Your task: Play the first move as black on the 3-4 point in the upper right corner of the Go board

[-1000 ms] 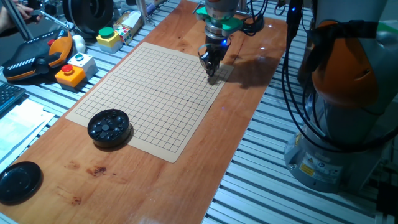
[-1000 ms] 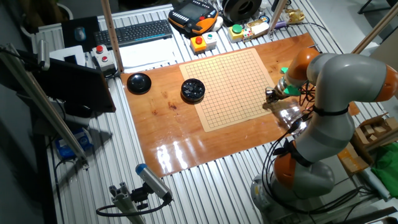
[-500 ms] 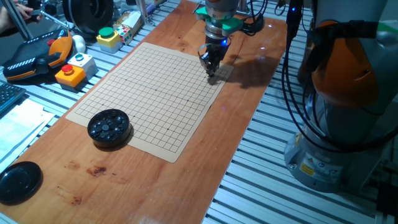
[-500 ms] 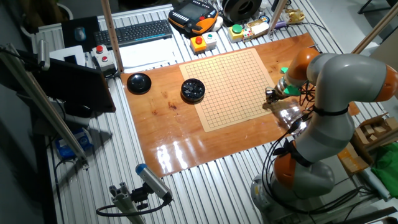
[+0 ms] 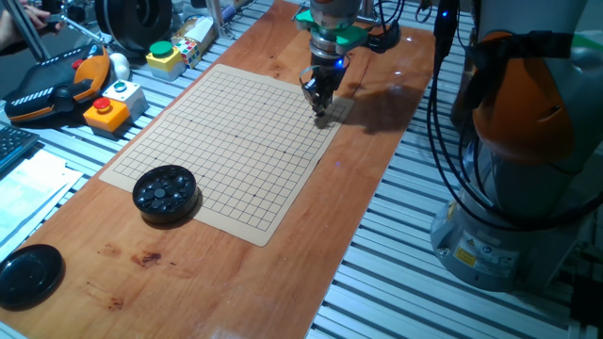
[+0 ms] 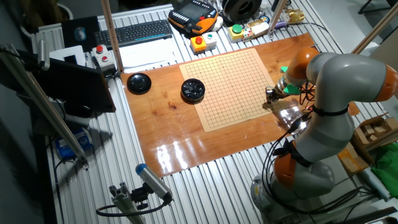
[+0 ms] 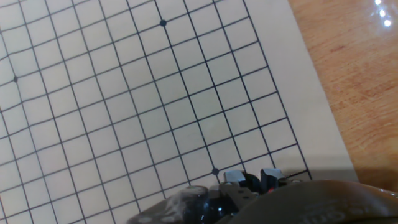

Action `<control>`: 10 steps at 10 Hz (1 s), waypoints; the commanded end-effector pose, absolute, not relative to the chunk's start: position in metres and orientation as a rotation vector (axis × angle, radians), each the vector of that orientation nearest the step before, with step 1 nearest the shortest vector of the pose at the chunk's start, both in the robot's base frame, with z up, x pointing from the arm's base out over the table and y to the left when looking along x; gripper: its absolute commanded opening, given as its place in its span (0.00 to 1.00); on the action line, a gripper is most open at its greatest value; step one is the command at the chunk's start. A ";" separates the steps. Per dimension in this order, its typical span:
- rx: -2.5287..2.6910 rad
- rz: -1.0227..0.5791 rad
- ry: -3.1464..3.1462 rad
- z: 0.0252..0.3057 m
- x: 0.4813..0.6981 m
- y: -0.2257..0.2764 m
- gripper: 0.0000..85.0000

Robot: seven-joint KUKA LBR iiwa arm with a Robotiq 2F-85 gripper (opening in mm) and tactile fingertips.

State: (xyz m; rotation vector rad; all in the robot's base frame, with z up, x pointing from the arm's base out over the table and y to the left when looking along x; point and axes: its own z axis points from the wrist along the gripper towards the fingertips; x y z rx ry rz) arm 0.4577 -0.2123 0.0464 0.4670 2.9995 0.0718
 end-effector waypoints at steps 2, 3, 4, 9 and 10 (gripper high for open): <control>0.462 0.043 3.004 0.056 0.462 -0.217 0.29; 0.461 0.025 3.003 0.063 0.463 -0.219 0.26; 0.463 0.015 3.005 0.070 0.465 -0.221 0.19; 0.541 -0.033 3.022 0.118 0.479 -0.218 0.01; 0.549 -0.049 3.029 0.132 0.482 -0.217 0.01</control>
